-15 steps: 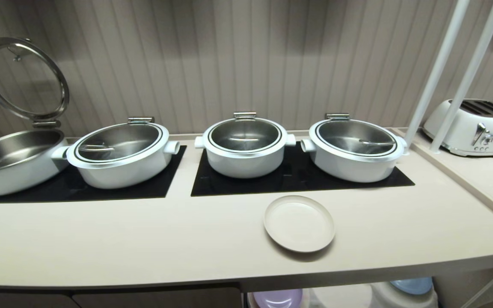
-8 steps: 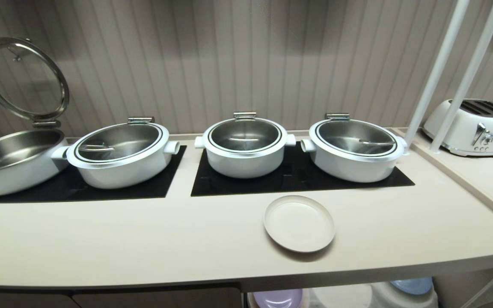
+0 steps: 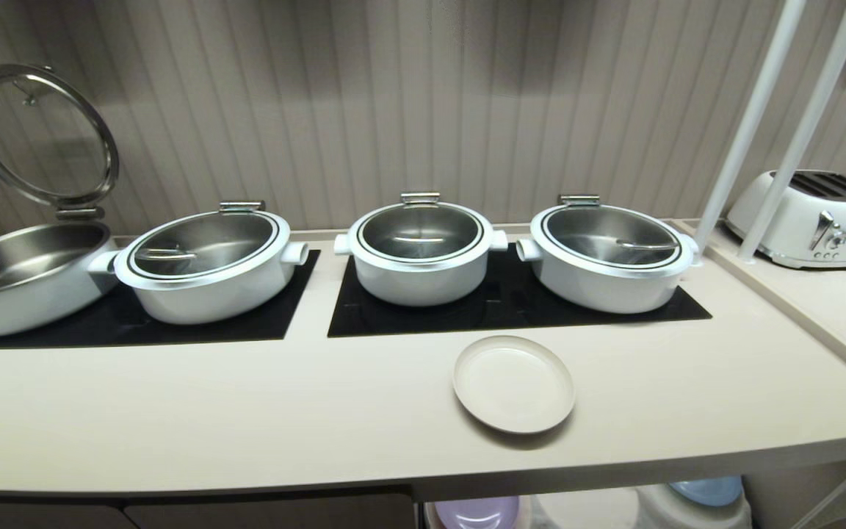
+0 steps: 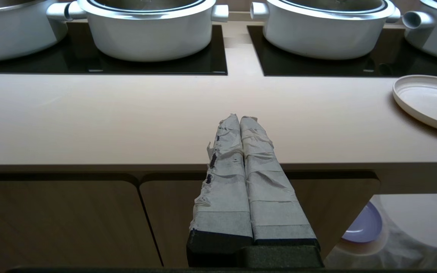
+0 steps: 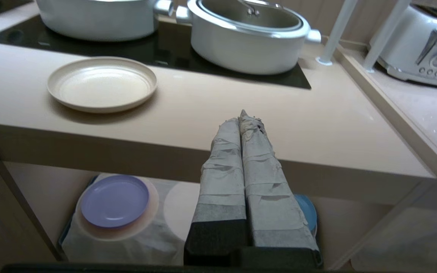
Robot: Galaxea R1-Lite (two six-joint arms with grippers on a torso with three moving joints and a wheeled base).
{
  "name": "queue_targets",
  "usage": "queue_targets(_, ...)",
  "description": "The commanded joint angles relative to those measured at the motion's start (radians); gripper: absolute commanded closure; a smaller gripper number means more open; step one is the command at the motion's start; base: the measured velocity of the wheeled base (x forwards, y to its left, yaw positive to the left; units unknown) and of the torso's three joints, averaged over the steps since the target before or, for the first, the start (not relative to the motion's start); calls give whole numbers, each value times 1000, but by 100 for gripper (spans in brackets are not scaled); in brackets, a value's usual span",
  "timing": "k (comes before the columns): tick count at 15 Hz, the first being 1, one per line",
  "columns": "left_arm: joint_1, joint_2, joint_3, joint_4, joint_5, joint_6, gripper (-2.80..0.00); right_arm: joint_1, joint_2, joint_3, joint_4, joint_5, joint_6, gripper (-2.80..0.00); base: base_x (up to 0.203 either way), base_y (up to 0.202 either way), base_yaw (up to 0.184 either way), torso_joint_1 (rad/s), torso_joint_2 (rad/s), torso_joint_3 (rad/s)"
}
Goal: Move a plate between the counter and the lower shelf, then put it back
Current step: Pick up the plate
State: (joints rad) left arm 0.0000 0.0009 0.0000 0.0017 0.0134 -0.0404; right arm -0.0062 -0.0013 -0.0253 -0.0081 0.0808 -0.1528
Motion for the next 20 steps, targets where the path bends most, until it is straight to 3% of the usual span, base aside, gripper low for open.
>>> queue_targets(1,0,1,0,0,0,-1,0,0,1,-64,12,43,-2,0,0,0,0,0,0,0)
queue_targets(6,0,1,0,0,0,-1,0,3,58,-219,108,140,-4,0,0,0,0,0,0,0)
queue_targets(13,0,1,0,0,0,-1,0,6,424,-469,110,310,-6,0,0,0,0,0,0,0)
queue_targets(20,0,1,0,0,0,-1,0,0,877,-678,129,304,27,0,0,0,0,0,0,0)
